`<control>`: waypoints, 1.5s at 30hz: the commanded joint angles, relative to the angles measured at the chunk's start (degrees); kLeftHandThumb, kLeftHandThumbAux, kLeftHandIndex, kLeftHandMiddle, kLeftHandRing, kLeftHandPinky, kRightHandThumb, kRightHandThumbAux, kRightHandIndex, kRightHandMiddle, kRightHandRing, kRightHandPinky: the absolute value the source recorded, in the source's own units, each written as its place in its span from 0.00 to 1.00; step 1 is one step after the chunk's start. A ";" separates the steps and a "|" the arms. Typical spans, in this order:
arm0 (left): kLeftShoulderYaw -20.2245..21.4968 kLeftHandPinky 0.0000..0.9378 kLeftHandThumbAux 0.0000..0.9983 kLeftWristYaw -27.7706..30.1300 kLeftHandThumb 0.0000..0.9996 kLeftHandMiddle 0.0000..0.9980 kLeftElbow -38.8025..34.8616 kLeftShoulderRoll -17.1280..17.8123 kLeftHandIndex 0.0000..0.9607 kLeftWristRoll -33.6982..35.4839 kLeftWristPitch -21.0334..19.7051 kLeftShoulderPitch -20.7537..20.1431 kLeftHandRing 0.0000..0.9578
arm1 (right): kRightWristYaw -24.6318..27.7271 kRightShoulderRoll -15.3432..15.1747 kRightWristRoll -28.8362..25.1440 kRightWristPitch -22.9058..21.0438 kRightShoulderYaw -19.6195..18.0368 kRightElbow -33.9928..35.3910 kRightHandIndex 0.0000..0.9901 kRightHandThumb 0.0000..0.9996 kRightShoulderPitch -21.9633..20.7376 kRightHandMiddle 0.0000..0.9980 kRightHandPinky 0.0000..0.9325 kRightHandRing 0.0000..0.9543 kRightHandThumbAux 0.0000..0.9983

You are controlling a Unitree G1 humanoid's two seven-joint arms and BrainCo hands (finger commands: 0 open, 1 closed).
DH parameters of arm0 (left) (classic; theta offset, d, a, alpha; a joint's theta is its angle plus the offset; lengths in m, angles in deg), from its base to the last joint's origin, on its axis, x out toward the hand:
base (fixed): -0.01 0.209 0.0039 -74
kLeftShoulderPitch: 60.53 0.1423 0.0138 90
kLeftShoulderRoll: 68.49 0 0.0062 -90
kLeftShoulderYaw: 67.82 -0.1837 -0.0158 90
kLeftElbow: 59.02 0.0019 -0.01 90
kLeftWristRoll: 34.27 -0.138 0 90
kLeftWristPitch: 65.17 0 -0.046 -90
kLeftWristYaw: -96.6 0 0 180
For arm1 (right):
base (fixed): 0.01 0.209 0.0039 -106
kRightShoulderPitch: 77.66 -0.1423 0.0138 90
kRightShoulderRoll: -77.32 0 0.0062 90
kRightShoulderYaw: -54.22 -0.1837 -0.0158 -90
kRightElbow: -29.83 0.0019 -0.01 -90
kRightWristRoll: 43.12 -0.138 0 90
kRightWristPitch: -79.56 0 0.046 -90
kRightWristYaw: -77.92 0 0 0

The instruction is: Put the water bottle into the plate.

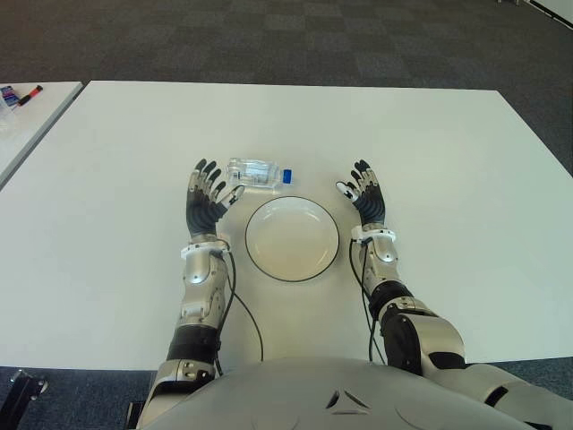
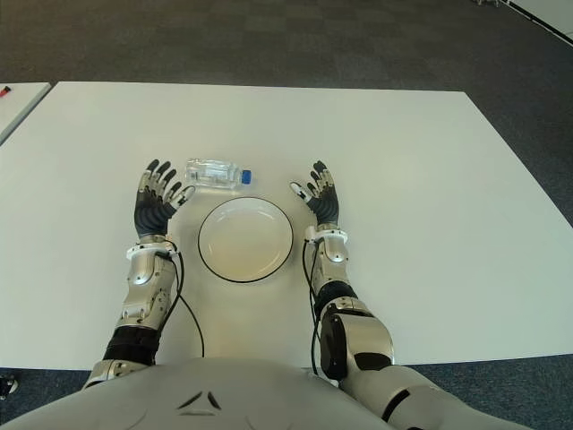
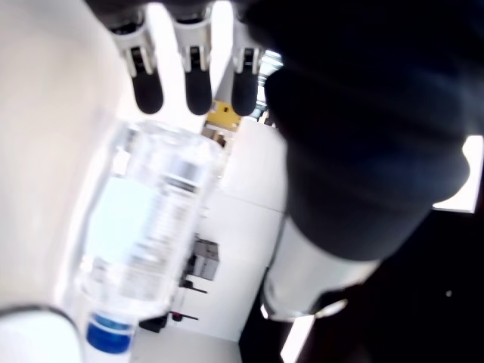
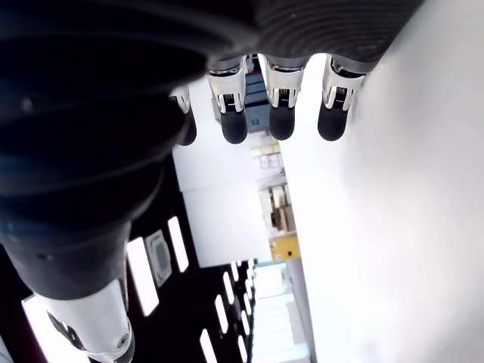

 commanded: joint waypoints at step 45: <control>-5.34 0.13 0.92 -8.56 0.00 0.09 -6.22 -2.95 0.09 -9.30 3.36 3.96 0.09 | -1.22 0.54 0.32 -4.12 -0.01 -4.18 0.07 0.07 2.90 0.05 0.07 0.03 0.76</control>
